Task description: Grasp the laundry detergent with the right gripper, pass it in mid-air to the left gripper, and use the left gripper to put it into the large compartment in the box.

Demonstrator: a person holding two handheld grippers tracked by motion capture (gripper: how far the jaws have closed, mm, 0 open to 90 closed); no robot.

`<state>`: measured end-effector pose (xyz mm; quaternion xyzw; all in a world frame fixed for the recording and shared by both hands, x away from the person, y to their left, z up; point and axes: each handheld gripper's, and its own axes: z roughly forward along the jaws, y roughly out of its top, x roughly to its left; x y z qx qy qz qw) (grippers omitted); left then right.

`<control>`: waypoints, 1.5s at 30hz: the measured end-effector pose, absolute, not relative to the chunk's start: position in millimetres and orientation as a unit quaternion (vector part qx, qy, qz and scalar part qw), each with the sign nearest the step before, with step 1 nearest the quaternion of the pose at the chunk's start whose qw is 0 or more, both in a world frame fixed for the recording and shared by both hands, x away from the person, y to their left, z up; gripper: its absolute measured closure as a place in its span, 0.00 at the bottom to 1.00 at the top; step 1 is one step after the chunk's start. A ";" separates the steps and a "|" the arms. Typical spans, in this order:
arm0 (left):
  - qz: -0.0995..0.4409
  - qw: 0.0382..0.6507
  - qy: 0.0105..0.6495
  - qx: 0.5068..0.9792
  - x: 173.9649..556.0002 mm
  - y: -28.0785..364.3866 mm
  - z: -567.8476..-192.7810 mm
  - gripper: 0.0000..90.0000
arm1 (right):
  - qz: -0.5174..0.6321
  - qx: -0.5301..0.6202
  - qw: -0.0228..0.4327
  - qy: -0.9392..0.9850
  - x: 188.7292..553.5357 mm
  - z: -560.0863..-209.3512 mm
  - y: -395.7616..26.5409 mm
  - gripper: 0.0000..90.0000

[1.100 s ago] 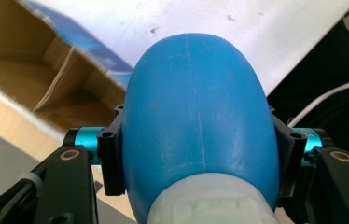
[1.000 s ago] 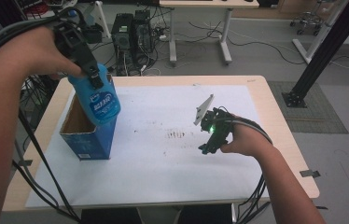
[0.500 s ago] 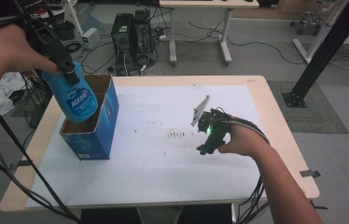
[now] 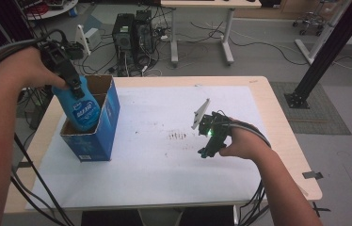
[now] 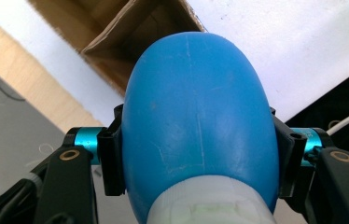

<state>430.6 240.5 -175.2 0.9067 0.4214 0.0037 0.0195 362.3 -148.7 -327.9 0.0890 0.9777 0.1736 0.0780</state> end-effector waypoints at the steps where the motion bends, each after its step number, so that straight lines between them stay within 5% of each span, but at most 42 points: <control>1: 0.002 0.021 0.423 0.906 431.4 240.4 -180.8 0.41 | 0.175 0.088 0.078 0.977 362.4 -328.8 -148.4 0.15; 18: -0.009 0.004 0.357 0.934 439.7 240.2 -264.9 0.41 | 0.173 0.087 0.074 0.978 362.9 -334.0 -145.1 0.15; 45: -0.024 0.012 0.376 0.926 444.5 246.3 -291.8 0.40 | 0.172 0.087 0.067 0.979 363.8 -339.1 -141.4 0.15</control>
